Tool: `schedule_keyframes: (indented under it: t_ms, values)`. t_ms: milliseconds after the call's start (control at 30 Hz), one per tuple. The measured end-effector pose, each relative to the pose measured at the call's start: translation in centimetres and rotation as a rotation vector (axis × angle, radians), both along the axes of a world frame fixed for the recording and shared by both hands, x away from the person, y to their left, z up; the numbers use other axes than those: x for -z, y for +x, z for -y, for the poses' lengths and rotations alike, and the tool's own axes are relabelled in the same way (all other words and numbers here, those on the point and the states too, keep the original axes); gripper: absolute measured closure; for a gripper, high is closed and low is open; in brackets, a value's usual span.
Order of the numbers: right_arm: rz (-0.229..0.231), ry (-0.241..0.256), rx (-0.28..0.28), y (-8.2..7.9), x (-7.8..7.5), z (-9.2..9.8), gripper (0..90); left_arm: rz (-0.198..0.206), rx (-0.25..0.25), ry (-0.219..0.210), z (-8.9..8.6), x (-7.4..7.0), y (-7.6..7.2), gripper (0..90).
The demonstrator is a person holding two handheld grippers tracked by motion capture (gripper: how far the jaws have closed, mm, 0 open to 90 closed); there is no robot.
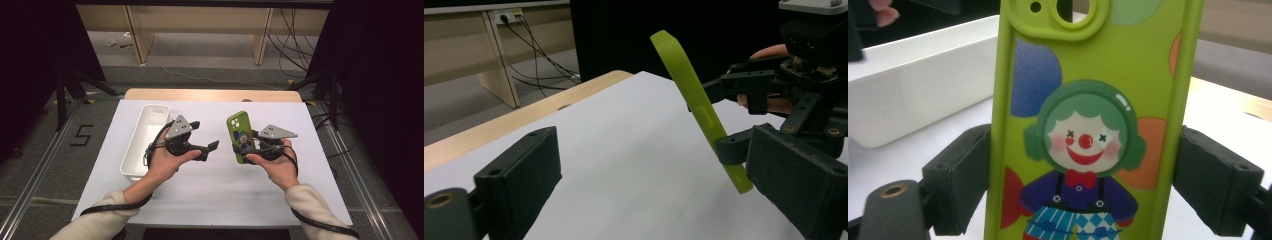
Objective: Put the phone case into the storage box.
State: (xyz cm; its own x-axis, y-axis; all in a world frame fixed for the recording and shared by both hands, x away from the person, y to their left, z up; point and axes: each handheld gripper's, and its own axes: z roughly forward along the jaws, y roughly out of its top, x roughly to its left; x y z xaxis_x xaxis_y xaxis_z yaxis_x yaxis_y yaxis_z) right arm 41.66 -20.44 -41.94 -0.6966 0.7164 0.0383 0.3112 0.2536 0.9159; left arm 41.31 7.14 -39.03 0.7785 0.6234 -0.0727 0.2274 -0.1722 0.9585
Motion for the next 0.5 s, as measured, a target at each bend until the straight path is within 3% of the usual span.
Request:
schedule_keyframes:
  t_ms: [500]
  values:
    - [0.018,0.007,0.001,0.5,0.2,-0.7,15.8,-0.027,0.032,-0.027,4.1,-0.1,2.5,15.4]
